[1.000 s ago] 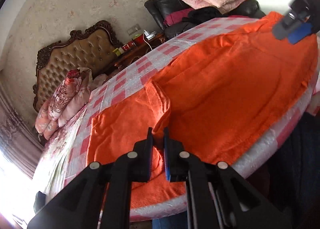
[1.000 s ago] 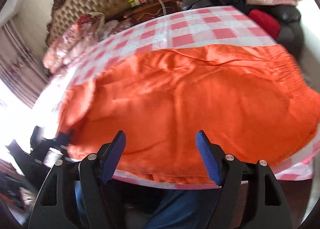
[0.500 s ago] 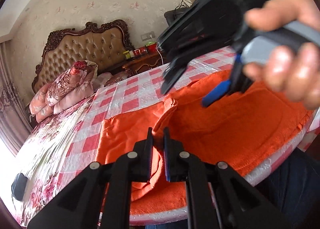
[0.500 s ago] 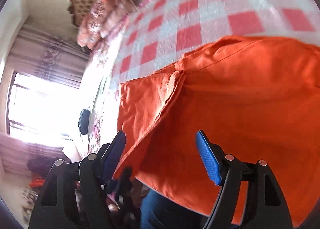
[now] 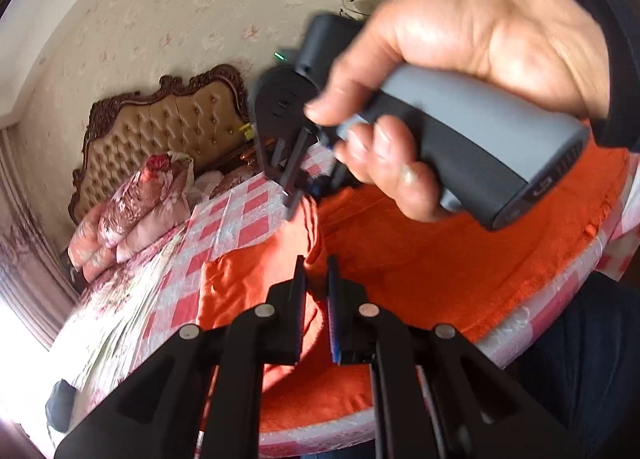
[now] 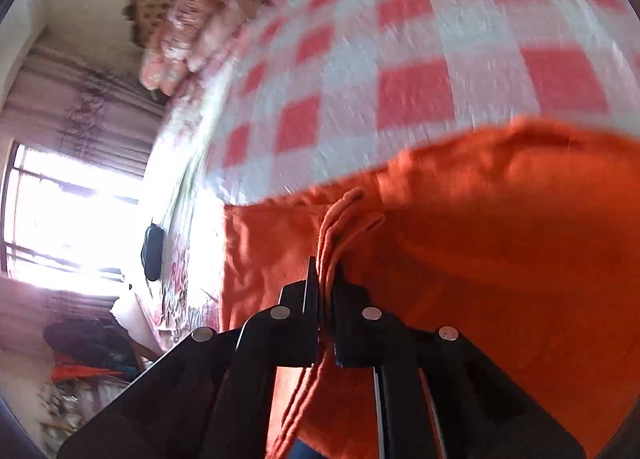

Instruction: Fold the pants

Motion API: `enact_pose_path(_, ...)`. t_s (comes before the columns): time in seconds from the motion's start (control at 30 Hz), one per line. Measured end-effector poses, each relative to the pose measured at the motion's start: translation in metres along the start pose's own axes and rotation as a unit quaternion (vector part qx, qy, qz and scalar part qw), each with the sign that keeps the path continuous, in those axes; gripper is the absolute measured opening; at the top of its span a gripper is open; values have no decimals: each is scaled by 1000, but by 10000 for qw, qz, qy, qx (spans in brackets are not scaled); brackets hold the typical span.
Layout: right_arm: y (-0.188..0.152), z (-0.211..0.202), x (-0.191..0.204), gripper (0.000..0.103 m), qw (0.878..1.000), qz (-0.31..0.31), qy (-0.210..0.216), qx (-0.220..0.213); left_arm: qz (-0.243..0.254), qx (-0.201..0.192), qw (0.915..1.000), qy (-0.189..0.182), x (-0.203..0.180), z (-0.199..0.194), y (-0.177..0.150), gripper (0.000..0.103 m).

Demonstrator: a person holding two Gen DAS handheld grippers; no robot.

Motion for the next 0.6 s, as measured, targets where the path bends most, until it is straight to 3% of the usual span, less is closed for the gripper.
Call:
enact_pose_path(0.1, 1, -16, -3, 8, 9989, -341, -239, -235, 174, -18, 9997, -152, -22, 1, 9, 9)
enact_pose_path(0.27, -8, -14, -52, 8, 9987, 2, -494, -138, 428, 118, 9981, -426, -59, 14, 8, 9)
enact_pose_path(0.6, -13, -14, -65, 8, 9987, 55, -443, -225, 713, 221, 9959, -519, -79, 19, -4, 9)
Point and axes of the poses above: each gripper's, at about its wrist camera, not at the fingertips, and z roughly the way its jaws point, x to its left, y to its top, the point moved 9 cm from there along z, roughly the way its jaws point, and after that the axes turned 3 degrees about z, right-handed, at the moved point
